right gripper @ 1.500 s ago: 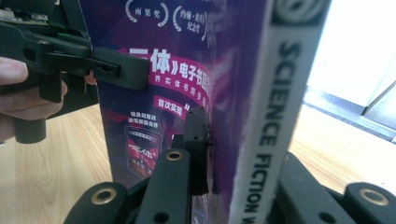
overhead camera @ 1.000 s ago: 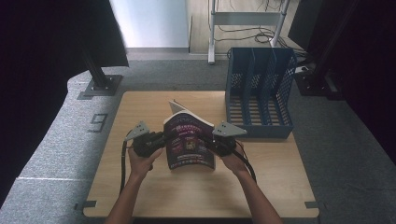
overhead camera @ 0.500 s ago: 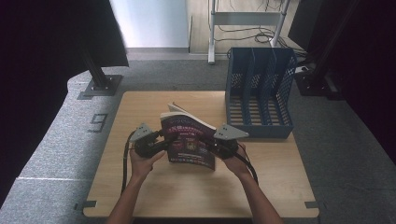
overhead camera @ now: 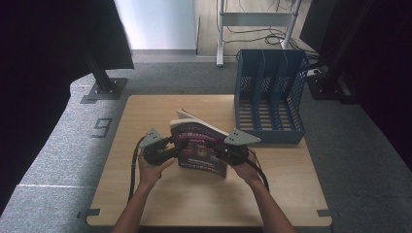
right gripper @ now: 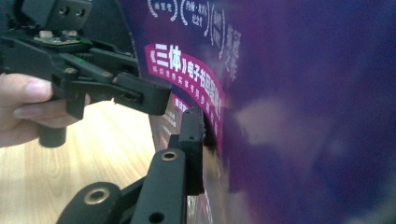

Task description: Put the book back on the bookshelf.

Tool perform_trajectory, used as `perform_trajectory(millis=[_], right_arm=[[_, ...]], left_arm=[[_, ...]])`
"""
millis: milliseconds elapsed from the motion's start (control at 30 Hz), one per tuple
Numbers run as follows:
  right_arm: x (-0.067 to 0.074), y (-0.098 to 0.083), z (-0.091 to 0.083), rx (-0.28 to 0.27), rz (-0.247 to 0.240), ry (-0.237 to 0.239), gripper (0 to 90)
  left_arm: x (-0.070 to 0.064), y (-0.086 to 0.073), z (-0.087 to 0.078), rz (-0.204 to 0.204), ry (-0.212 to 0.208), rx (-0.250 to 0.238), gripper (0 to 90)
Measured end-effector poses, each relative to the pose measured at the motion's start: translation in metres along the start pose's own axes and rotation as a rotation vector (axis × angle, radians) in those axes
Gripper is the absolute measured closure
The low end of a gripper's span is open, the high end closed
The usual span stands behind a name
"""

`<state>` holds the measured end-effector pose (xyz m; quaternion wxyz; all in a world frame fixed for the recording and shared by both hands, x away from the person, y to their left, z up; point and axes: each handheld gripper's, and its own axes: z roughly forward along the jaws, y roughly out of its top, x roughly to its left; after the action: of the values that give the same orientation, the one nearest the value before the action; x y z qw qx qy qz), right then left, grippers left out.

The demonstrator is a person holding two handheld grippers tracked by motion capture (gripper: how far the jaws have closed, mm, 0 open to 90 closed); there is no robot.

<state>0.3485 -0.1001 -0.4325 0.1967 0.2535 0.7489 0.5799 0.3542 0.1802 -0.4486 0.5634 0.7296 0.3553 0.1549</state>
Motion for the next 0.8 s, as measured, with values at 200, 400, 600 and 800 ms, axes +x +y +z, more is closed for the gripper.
perform_trajectory(millis=[200, 400, 600, 800], right_arm=[[-0.0004, 0.0001, 0.0019, -0.003, -0.002, -0.020, 80.8], [0.0017, 0.0006, 0.0013, -0.004, -0.008, -0.026, 81.3], [0.0036, 0.0018, 0.0003, -0.021, 0.004, -0.032, 81.5], [0.0080, 0.0070, -0.0046, -0.046, 0.003, -0.045, 81.6]], left_arm=[[0.0002, 0.0000, 0.0001, -0.002, -0.006, -0.007, 51.2], [0.0013, -0.0007, -0.0014, 0.003, 0.001, 0.011, 50.4], [0.0013, -0.0023, -0.0041, 0.005, 0.018, 0.017, 48.7], [0.0035, -0.0063, -0.0088, -0.001, 0.024, 0.029, 48.9]])
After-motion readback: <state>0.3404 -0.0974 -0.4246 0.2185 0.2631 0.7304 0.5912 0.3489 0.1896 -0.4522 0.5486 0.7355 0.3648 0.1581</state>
